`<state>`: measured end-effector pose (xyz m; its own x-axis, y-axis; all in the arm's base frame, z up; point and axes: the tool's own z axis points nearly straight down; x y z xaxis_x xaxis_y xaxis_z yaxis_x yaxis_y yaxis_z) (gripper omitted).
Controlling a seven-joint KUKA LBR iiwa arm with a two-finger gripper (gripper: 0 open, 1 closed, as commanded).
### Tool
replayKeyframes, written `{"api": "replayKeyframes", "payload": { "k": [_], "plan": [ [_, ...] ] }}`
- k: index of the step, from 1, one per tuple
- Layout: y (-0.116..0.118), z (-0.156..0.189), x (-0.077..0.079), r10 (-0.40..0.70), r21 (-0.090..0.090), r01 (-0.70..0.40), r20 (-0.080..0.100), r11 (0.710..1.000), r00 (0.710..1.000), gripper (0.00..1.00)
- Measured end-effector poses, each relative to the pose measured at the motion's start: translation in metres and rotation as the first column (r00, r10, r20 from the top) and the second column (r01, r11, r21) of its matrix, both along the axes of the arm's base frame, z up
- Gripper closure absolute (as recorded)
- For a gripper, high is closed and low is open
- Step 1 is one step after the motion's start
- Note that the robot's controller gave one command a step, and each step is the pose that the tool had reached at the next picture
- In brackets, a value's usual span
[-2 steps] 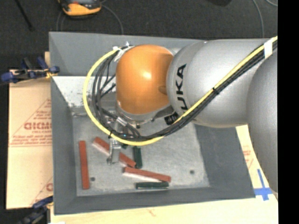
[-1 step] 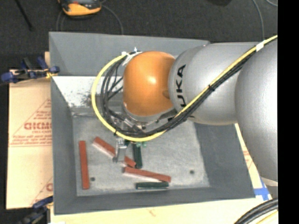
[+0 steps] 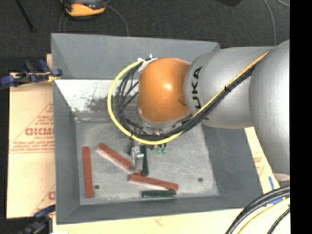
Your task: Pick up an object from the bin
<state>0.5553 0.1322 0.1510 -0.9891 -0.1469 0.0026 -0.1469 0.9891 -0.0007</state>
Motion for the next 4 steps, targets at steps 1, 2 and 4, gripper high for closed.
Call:
{"api": "replayKeyframes", "payload": {
  "k": [1,2,4],
  "plan": [
    [-0.037,-0.038,0.022,0.095,0.002,-0.096,0.014,0.995,0.995,0.00],
    [-0.005,-0.078,0.019,-0.292,0.005,0.292,0.003,0.956,0.956,1.00],
    [-0.006,-0.079,0.019,-0.297,0.004,0.297,0.004,0.955,0.955,0.00]
  ]
}}
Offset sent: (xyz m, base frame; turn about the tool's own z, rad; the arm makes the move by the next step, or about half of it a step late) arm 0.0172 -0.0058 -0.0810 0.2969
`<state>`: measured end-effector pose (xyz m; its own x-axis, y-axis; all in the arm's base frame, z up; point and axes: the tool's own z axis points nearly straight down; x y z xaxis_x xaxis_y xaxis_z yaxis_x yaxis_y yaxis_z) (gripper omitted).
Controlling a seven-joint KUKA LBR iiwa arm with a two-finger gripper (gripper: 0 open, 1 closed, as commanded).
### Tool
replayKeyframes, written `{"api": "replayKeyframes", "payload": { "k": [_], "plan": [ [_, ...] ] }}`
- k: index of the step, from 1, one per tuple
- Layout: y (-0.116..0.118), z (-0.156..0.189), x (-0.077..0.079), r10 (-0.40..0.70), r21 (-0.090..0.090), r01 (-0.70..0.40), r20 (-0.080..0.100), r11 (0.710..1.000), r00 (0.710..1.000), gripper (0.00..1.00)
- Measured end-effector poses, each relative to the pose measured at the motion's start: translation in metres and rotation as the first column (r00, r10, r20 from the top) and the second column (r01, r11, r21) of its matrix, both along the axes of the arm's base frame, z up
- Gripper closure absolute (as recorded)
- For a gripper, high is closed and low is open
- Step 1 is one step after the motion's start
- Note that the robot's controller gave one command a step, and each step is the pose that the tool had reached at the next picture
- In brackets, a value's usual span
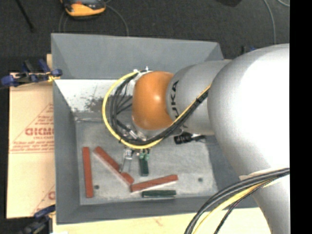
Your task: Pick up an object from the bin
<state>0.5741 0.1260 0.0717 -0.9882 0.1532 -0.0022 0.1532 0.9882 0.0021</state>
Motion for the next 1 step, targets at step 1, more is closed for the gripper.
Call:
{"api": "replayKeyframes", "payload": {
  "k": [1],
  "plan": [
    [-0.0026,0.0041,-0.0083,-0.078,-0.001,0.078,-0.001,0.997,0.997,0.00]
  ]
}}
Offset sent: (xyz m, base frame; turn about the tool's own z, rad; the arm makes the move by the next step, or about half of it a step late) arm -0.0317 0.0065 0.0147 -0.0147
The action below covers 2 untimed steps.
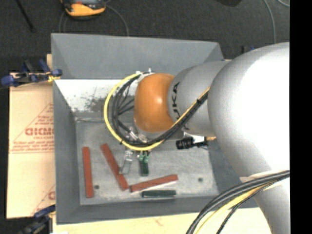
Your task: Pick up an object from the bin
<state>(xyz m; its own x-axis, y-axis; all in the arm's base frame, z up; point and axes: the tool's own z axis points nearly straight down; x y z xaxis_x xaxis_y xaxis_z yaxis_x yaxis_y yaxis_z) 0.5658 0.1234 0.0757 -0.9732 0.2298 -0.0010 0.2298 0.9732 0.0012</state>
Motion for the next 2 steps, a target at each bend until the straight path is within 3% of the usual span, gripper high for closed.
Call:
{"api": "replayKeyframes", "payload": {
  "k": [1,2],
  "plan": [
    [0.004,0.005,-0.011,-0.064,-0.002,0.064,-0.004,0.998,0.998,0.00],
    [0.023,0.007,-0.012,0.089,-0.002,-0.089,0.005,0.996,0.996,0.00]
  ]
}}
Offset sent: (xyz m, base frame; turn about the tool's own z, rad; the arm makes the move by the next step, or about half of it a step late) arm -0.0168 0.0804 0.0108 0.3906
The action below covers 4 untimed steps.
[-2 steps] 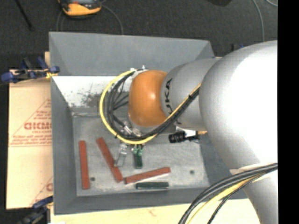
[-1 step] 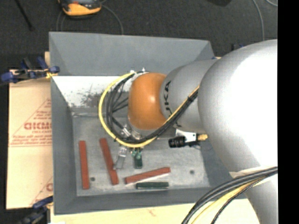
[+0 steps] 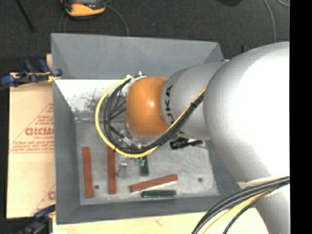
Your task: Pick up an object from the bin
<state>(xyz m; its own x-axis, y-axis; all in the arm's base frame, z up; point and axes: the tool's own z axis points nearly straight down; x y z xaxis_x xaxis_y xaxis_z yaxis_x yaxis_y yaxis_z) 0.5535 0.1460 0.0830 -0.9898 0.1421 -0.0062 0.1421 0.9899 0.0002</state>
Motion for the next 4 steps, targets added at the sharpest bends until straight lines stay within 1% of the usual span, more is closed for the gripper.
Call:
{"api": "replayKeyframes", "payload": {
  "k": [1,2,3,4],
  "plan": [
    [0.025,-0.003,0.004,-0.119,0.002,0.119,-0.003,0.993,0.993,0.00],
    [0.019,-0.005,0.013,0.093,0.001,-0.093,-0.001,0.996,0.996,0.00],
    [0.044,-0.009,0.027,0.267,-0.002,-0.267,-0.001,0.964,0.964,0.00],
    [0.074,0.000,0.002,0.319,-0.001,-0.319,-0.003,0.948,0.948,0.00]
  ]
}}
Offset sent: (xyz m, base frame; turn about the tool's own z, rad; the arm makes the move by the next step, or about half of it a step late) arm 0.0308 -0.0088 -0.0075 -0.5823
